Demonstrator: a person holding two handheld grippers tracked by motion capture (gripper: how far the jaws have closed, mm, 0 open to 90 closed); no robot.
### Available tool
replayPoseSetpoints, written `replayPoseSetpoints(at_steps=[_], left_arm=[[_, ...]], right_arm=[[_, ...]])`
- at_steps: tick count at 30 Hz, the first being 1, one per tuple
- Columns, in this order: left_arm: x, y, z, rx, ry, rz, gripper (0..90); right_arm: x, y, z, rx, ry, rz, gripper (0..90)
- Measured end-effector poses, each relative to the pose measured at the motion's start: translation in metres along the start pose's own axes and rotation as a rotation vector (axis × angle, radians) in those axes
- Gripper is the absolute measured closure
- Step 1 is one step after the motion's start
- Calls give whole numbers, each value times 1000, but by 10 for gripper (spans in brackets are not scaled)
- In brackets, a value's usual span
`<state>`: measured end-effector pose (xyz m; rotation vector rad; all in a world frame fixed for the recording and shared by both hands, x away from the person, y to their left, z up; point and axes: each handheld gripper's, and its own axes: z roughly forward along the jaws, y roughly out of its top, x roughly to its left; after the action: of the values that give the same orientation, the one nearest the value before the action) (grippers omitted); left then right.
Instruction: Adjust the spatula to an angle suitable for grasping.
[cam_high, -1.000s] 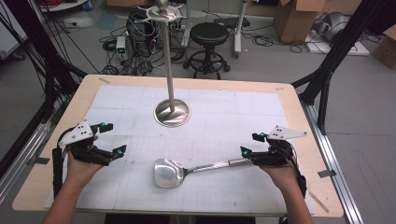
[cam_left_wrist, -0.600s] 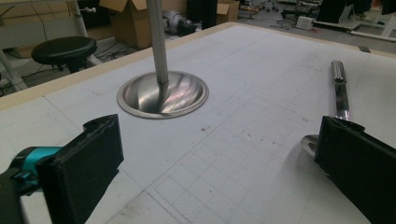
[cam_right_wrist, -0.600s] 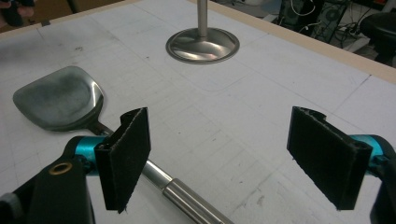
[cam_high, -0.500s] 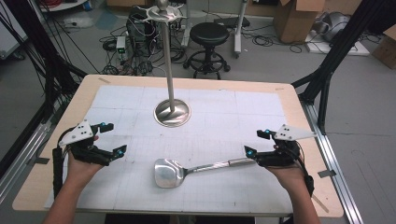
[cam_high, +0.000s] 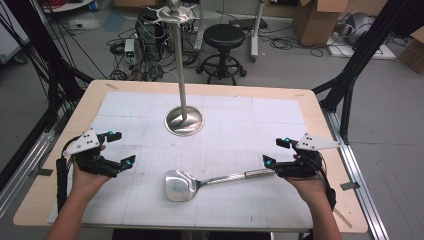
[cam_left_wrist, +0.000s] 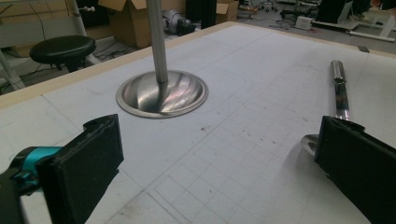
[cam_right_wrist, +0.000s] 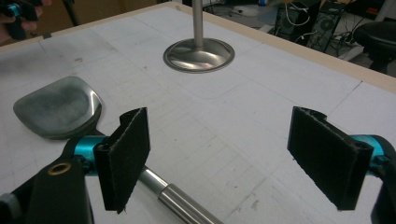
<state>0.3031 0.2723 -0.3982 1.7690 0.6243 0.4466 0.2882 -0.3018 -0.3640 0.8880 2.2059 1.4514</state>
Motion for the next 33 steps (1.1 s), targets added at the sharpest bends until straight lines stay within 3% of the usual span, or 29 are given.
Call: replayPoseSetpoints(at_steps=[8, 13, 22, 33], left_arm=[[1, 0, 0, -4, -4, 0, 17], [2, 0, 0, -4, 1, 0, 17], [1, 0, 2, -6, -2, 0, 17], [2, 2, 0, -18, 4, 3, 17]], right_arm=[[0, -1, 2, 5, 3, 0, 204], [1, -3, 7, 33, 34, 3, 204], [15, -9, 52, 176, 144, -52, 204], [28, -21, 94, 376, 214, -111, 245]])
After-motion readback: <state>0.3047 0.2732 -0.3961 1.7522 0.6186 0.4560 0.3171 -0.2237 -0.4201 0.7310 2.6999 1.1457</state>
